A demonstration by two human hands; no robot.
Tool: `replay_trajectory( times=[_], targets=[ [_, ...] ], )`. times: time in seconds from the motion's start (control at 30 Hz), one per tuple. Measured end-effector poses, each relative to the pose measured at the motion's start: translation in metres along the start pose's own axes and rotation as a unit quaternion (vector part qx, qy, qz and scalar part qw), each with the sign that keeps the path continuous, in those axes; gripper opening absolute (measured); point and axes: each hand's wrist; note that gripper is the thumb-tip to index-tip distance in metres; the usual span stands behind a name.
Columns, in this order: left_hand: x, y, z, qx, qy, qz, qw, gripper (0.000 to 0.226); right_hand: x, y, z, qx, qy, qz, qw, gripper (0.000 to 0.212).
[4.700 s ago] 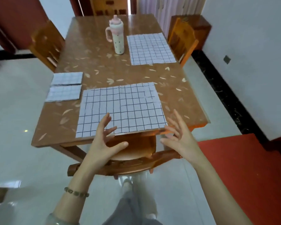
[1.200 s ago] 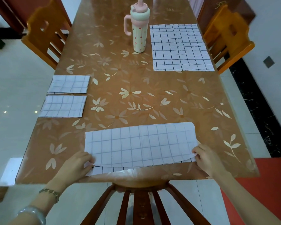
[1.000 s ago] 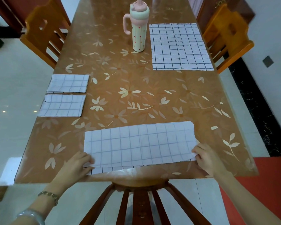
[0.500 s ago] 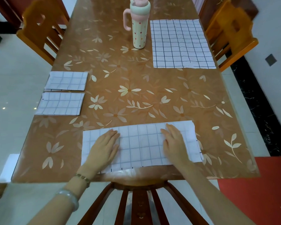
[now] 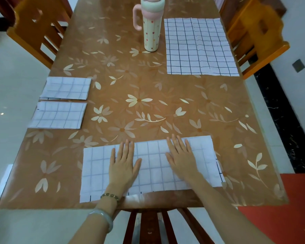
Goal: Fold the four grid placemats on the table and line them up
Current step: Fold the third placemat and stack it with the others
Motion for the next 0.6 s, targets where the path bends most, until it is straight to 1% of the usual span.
replay_trajectory(
  times=[0.1, 0.2, 0.27, 0.37, 0.43, 0.47, 0.5, 0.53, 0.6],
  targets=[
    [-0.004, -0.034, 0.006, -0.041, 0.005, -0.009, 0.999, 0.069, -0.010, 0.048, 0.009, 0.062, -0.001, 0.017, 0.998, 0.064],
    [-0.014, -0.069, 0.011, -0.082, 0.020, -0.025, 0.996, 0.073, -0.020, 0.087, 0.020, 0.094, -0.010, 0.043, 0.995, 0.070],
    [-0.018, -0.086, 0.013, -0.105, 0.018, -0.033, 0.994, 0.077, -0.022, 0.101, 0.022, 0.107, -0.022, 0.052, 0.993, 0.075],
    [-0.022, -0.099, 0.016, -0.154, 0.021, -0.026, 0.987, 0.081, -0.024, 0.100, 0.023, 0.132, -0.013, 0.067, 0.989, 0.078],
    [-0.029, -0.096, 0.021, -0.201, 0.039, -0.002, 0.979, 0.086, -0.029, 0.084, 0.021, 0.154, 0.026, 0.076, 0.985, 0.070],
    [-0.032, -0.091, 0.023, -0.210, 0.049, 0.011, 0.976, 0.086, -0.032, 0.070, 0.018, 0.151, 0.051, 0.068, 0.985, 0.065],
    [-0.036, -0.084, 0.025, -0.194, 0.056, 0.017, 0.979, 0.084, -0.033, 0.052, 0.015, 0.132, 0.073, 0.053, 0.987, 0.060],
    [-0.038, -0.074, 0.025, -0.155, 0.061, 0.015, 0.986, 0.080, -0.033, 0.032, 0.012, 0.100, 0.087, 0.036, 0.991, 0.057],
    [-0.035, -0.051, 0.024, -0.046, 0.046, 0.004, 0.998, 0.071, -0.028, -0.011, 0.007, 0.020, 0.076, 0.007, 0.997, 0.053]
  ],
)
Point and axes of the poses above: each hand's wrist, its own z-axis away from the middle knuckle, its own x-axis out of the palm, y = z × x, and after that the axes turned 10 degrees about y, right-handed
